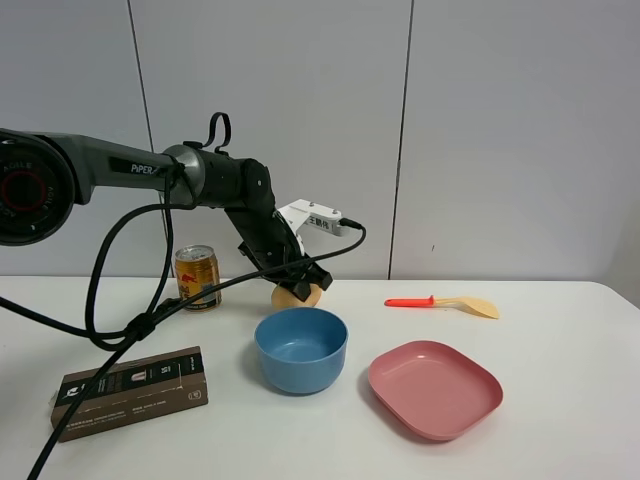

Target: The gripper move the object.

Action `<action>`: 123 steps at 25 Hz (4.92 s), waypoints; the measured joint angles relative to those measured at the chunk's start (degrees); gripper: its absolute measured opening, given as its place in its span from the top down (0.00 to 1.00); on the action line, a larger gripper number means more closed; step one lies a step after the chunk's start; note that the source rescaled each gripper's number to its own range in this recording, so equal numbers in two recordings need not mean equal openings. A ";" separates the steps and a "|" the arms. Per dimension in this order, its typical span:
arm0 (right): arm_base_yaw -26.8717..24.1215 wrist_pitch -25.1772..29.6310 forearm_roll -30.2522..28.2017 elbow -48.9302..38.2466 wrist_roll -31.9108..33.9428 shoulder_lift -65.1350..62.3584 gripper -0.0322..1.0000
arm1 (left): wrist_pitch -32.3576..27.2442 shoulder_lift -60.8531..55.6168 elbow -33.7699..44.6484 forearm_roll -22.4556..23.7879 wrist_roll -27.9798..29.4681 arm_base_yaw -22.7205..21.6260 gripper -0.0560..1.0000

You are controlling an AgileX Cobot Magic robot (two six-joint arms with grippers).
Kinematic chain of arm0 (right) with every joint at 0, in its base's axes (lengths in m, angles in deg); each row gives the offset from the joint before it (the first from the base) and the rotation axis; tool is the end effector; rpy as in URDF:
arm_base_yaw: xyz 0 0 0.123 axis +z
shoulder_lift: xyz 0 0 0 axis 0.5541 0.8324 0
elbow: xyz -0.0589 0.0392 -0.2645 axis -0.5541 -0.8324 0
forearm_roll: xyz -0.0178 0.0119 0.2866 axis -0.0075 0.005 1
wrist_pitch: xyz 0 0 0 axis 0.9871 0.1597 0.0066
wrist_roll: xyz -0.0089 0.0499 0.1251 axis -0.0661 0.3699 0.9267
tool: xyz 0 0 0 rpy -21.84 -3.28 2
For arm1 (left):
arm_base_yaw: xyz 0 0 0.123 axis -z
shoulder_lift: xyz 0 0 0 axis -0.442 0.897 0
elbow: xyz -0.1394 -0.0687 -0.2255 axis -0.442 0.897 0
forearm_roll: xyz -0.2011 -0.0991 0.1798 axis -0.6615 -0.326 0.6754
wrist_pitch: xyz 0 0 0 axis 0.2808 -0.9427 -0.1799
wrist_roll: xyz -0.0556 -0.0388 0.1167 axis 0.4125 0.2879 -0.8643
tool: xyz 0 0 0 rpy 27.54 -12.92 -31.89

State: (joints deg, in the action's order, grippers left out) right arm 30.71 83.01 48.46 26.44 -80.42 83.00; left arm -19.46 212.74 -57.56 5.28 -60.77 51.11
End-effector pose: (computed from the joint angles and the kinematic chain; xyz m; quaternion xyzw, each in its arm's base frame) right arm 0.0761 -0.0012 0.2748 0.0350 0.8534 0.0063 0.5200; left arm 0.5470 -0.2676 0.0495 0.3075 0.9015 -0.0806 0.2936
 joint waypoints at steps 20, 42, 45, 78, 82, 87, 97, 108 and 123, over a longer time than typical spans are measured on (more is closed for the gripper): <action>0.00 0.00 0.00 0.00 0.00 0.00 0.00 | -5.27 -22.09 -0.05 -11.17 0.00 9.15 0.94; 0.00 0.00 -0.10 0.00 0.00 0.00 0.00 | -12.76 -24.55 8.83 -9.00 0.23 25.17 0.94; 0.00 0.00 -0.10 0.00 0.00 0.00 0.00 | -8.60 -24.42 15.74 -8.97 -1.04 25.17 0.94; 0.00 0.00 -0.17 0.00 0.00 0.00 0.00 | 23.63 -18.03 34.56 -7.10 -6.02 24.55 0.16; 0.00 0.00 -0.17 0.00 0.00 0.00 0.00 | 23.68 -18.03 34.56 -7.10 -6.02 24.55 0.06; 0.00 0.00 -0.17 0.00 0.00 0.00 0.00 | 21.67 -19.69 34.61 -7.21 -5.36 24.55 0.05; 0.00 0.00 -0.17 0.00 0.05 0.00 0.00 | 21.09 -33.77 34.61 -4.81 -4.96 23.68 0.04; 0.00 0.00 -0.17 0.00 0.05 0.00 0.00 | 13.82 -51.71 34.56 9.95 2.65 5.82 0.04; 0.00 0.00 -0.17 0.00 0.05 0.00 0.00 | -4.80 -73.27 40.15 10.73 3.26 -27.52 0.04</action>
State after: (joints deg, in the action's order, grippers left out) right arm 30.71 83.01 48.29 26.44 -80.37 83.00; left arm -24.26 139.47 -17.41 16.01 -57.51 23.59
